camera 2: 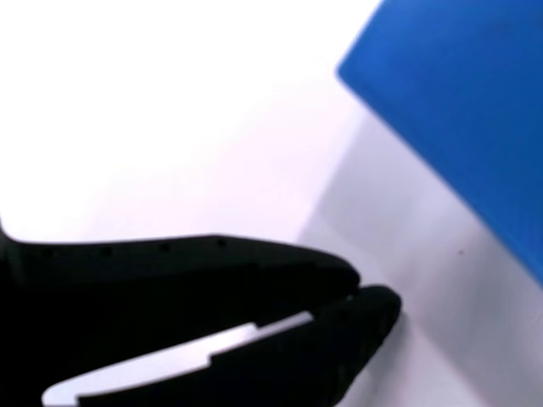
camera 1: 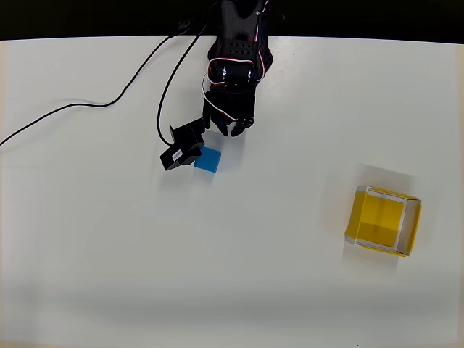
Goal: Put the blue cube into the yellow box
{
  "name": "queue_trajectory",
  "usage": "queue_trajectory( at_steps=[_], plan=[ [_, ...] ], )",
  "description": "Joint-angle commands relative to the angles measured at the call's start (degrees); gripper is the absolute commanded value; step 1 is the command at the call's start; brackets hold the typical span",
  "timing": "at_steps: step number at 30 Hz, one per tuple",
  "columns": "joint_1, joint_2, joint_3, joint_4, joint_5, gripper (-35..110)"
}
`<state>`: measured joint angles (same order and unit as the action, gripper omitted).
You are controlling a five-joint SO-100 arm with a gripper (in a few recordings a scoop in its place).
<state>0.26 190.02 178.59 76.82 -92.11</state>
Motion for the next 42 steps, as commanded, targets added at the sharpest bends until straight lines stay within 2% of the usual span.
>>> queue_trajectory(
  at_steps=[1, 42],
  plan=[
    [-0.2, 1.4, 1.6, 1.0, 0.1, 0],
    [-1.9, 1.1, 1.6, 0.6, 0.6, 4]
  ],
)
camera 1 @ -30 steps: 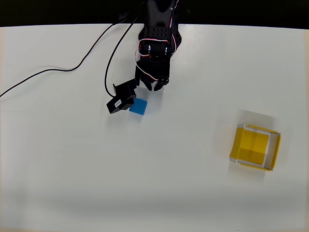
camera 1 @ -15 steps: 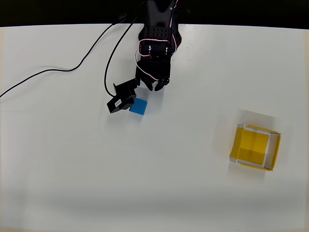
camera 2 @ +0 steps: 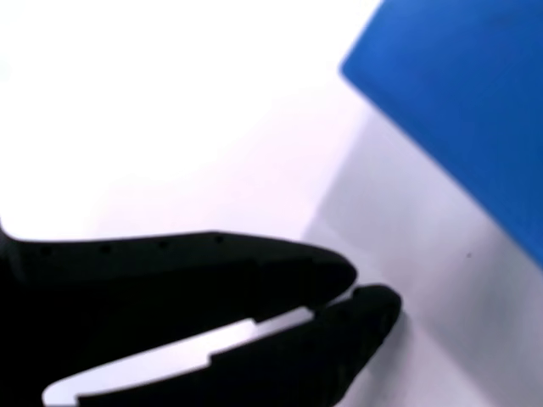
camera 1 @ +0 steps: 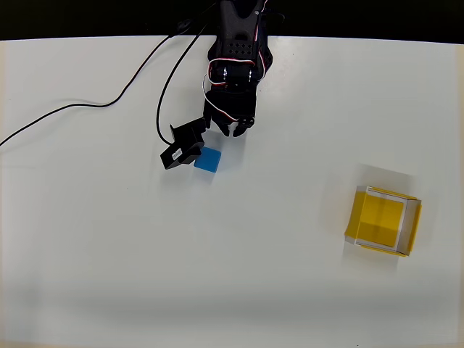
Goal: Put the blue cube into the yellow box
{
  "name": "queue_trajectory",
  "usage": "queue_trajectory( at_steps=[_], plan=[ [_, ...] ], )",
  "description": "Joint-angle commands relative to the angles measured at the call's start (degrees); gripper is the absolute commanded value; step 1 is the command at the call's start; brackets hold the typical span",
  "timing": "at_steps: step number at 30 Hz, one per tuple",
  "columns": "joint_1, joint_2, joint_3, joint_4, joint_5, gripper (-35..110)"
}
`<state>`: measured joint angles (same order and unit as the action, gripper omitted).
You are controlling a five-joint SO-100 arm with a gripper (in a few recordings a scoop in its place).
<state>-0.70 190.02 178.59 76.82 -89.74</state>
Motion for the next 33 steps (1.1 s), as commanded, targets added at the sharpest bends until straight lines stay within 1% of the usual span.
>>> queue_trajectory(
  at_steps=[1, 7, 10, 14, 16, 20, 23, 29, 33],
  plan=[
    [-0.4, 1.1, 1.6, 0.5, -2.5, 5],
    [2.2, -4.0, -5.1, 0.4, -3.7, 16],
    [3.0, -8.7, -11.1, 0.4, -0.5, 27],
    [4.4, -15.0, -19.1, 4.0, -1.1, 38],
    [5.1, -18.3, -23.4, 6.2, -2.5, 42],
    [7.2, -24.8, -32.1, 11.4, -5.9, 46],
    [11.2, -28.9, -38.0, 13.9, -9.8, 47],
    [20.1, -33.4, -46.2, 13.2, -16.9, 49],
    [25.8, -35.5, -48.3, 9.8, -21.3, 50]
  ],
)
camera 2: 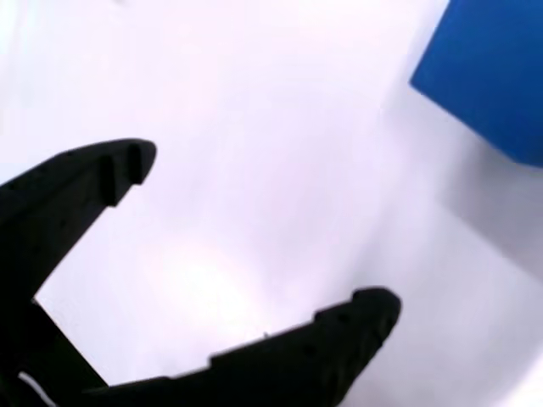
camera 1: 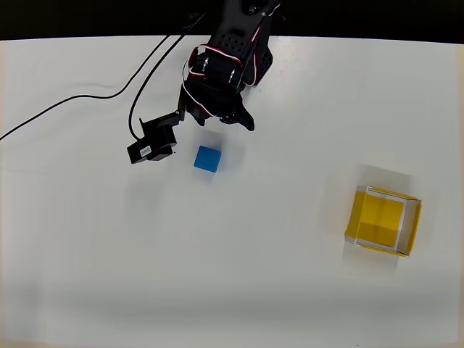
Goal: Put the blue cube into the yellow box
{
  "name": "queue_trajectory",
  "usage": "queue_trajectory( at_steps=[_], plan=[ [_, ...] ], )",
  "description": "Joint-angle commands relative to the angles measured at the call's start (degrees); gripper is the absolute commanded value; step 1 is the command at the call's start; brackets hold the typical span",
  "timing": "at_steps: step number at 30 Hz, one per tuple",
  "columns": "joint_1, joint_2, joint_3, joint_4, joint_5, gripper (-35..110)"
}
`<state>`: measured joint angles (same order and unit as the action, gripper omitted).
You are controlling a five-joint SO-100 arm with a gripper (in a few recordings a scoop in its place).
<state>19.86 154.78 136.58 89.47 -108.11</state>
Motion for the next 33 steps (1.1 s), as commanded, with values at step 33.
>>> queue_trajectory(
  at_steps=[33],
  plan=[
    [-1.1, -23.7, -5.2, -26.6, 10.7, 54]
  ],
)
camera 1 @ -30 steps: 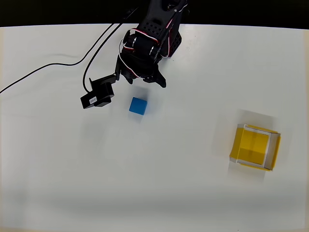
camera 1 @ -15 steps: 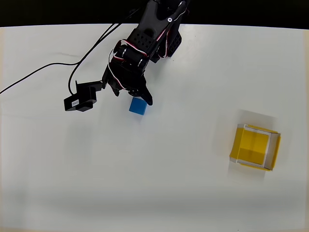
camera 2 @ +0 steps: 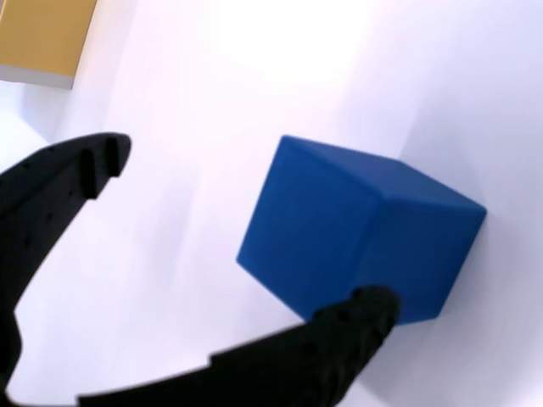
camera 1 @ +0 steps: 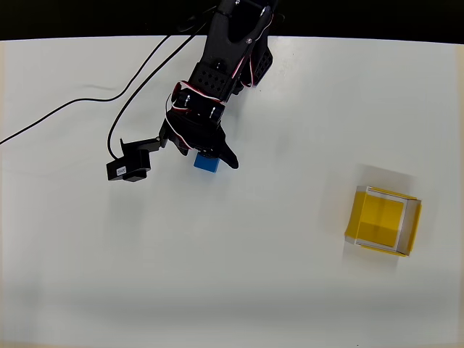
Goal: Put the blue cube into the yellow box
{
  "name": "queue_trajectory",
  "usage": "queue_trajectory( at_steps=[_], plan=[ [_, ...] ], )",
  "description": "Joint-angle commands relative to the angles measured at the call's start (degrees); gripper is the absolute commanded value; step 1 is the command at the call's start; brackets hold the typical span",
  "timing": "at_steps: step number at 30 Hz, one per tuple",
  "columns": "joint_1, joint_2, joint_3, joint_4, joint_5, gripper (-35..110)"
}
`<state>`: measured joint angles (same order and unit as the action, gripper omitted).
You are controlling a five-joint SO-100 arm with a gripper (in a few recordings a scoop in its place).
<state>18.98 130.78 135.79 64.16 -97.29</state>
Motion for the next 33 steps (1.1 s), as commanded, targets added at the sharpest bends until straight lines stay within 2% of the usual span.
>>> queue_trajectory(
  at_steps=[1, 16, 33],
  plan=[
    [-0.3, -0.3, -4.4, -1.4, 0.0, 54],
    [-0.4, -8.4, -2.2, -6.1, 1.3, 53],
    [-3.3, -10.6, 2.9, -6.5, -0.8, 51]
  ],
)
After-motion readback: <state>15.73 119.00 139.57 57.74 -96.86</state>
